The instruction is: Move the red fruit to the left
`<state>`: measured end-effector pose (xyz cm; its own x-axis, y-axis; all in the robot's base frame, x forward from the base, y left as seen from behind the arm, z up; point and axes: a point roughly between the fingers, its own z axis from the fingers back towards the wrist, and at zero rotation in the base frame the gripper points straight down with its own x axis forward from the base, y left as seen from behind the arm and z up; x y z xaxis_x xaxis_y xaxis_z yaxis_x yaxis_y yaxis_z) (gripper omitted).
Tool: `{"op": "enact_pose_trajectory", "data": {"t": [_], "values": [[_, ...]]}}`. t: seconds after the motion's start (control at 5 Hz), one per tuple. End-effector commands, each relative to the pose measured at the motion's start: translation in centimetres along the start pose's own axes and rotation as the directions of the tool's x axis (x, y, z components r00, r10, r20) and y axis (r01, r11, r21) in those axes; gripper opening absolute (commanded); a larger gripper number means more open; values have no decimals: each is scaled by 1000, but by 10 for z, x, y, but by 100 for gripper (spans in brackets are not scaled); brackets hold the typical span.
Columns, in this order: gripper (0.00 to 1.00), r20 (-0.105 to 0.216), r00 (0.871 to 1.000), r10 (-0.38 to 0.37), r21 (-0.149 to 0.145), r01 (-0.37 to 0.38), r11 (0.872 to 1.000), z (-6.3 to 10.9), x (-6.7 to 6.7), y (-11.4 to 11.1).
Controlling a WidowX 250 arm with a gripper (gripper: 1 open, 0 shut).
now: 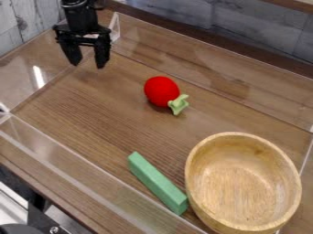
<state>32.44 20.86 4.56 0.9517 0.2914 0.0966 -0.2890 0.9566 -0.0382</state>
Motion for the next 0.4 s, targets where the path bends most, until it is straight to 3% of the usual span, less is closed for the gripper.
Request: {"op": "enact_pose_trajectory", "data": {"t": [0.0, 0.2], "values": [[100, 70, 997, -10, 27, 8, 1000, 26, 13, 7], [100, 64, 995, -83, 14, 82, 997, 25, 11, -10]]}}
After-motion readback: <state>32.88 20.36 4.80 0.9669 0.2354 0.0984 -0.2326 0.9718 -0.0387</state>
